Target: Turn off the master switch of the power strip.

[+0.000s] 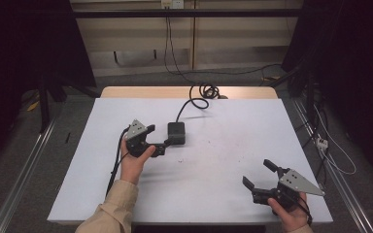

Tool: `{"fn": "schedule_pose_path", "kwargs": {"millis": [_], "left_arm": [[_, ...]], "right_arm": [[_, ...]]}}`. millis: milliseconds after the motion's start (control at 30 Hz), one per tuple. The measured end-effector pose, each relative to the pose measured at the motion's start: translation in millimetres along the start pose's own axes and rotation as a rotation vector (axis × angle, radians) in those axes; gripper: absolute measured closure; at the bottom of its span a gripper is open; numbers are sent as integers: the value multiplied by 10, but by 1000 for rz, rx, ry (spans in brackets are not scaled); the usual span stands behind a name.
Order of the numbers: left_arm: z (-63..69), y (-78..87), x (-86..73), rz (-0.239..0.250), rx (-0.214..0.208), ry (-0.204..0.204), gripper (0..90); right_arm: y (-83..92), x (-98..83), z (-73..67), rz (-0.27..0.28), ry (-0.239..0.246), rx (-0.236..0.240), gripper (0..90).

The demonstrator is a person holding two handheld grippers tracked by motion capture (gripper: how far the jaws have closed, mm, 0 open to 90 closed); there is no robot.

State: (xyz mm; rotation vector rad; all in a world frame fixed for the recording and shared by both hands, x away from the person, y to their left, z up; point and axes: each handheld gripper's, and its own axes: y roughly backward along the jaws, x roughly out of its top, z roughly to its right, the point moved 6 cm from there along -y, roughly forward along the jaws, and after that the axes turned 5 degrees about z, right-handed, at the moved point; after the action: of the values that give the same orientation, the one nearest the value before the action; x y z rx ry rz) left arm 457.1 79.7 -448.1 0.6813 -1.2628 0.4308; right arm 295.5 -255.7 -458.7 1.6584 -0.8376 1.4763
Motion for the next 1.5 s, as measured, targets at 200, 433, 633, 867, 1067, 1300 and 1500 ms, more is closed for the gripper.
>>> {"fn": "schedule_pose_path", "kwargs": {"millis": [200,433,633,867,1067,1300,1500], "left_arm": [[-1,-21,13,-9,4,-4,101],[-22,-64,61,-12,5,-20,107],[-46,-77,68,-14,11,-21,106],[-62,-95,66,-16,13,-19,110],[-70,-108,66,-9,10,3,114],[-34,-146,113,-15,-4,-8,121],[-5,-186,163,-17,-18,1,153]], "right_arm": [[-1,1,-1,-1,0,1,43],[0,-1,0,-2,1,1,43],[-1,0,0,-2,1,3,43],[-2,0,-2,-2,0,3,43],[-4,1,-5,-2,1,6,43],[-5,1,-7,-3,2,6,43],[-2,3,-2,-1,3,5,43]]}}
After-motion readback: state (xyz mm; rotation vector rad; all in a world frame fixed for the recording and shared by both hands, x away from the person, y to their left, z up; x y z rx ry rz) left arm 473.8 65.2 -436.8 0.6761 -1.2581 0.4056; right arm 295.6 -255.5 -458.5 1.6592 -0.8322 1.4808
